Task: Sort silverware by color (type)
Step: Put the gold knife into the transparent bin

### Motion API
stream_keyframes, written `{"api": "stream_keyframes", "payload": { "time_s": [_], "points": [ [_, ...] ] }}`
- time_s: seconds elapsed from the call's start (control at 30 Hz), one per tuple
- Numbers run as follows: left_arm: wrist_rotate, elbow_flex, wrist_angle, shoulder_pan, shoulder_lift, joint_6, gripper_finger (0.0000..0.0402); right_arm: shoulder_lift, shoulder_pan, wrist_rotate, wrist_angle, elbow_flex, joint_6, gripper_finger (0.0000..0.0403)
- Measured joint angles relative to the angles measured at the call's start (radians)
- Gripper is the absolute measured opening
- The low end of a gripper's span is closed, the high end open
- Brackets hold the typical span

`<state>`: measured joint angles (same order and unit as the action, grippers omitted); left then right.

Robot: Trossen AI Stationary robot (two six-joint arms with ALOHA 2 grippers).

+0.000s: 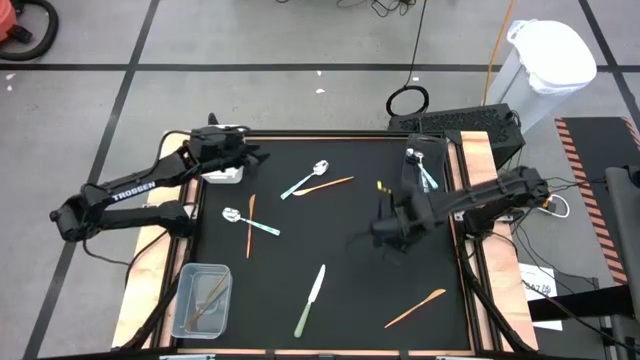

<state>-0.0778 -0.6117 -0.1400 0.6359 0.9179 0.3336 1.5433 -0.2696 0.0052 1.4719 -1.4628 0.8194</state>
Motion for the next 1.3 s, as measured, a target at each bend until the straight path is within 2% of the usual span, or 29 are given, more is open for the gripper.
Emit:
{"api": "stream_keyframes", "payload": {
  "time_s": [0.07,0.27,0.37,0.5,0.7,0.8,0.93,1.03,1.3],
  "points": [
    [-0.002,0.000,0.027,-0.007,0.013,0.000,0.0270,0.000,-0.049,-0.036,-0.014,0.008,0.064,0.0144],
    [-0.023,0.000,0.073,-0.027,0.025,-0.033,0.0270,0.000,-0.200,-0.037,-0.067,0.017,0.274,0.0144],
    [-0.055,0.000,0.080,-0.035,0.016,-0.051,0.0270,0.000,-0.231,-0.031,-0.174,0.017,0.350,0.0144],
    [-0.106,-0.017,0.082,-0.064,-0.001,-0.035,0.0270,0.004,-0.237,0.022,-0.307,0.017,0.361,0.0144],
    [-0.106,-0.025,0.068,-0.169,-0.002,0.067,0.0270,0.034,-0.190,0.071,-0.407,0.017,0.285,0.0144],
    [-0.100,-0.025,0.068,-0.243,-0.002,0.048,0.0269,0.072,-0.178,-0.001,-0.398,0.017,0.240,0.0144],
    [-0.039,-0.025,0.063,-0.323,-0.002,0.039,0.0269,0.177,-0.270,-0.167,-0.283,0.018,0.125,0.0144],
    [0.018,-0.025,0.038,-0.360,-0.002,0.001,0.0269,0.247,-0.346,-0.232,-0.328,0.019,0.017,0.0144],
    [0.073,-0.025,-0.023,-0.388,-0.002,-0.014,0.0269,0.373,-0.451,-0.251,-0.375,0.018,-0.072,0.0143]
  ]
}}
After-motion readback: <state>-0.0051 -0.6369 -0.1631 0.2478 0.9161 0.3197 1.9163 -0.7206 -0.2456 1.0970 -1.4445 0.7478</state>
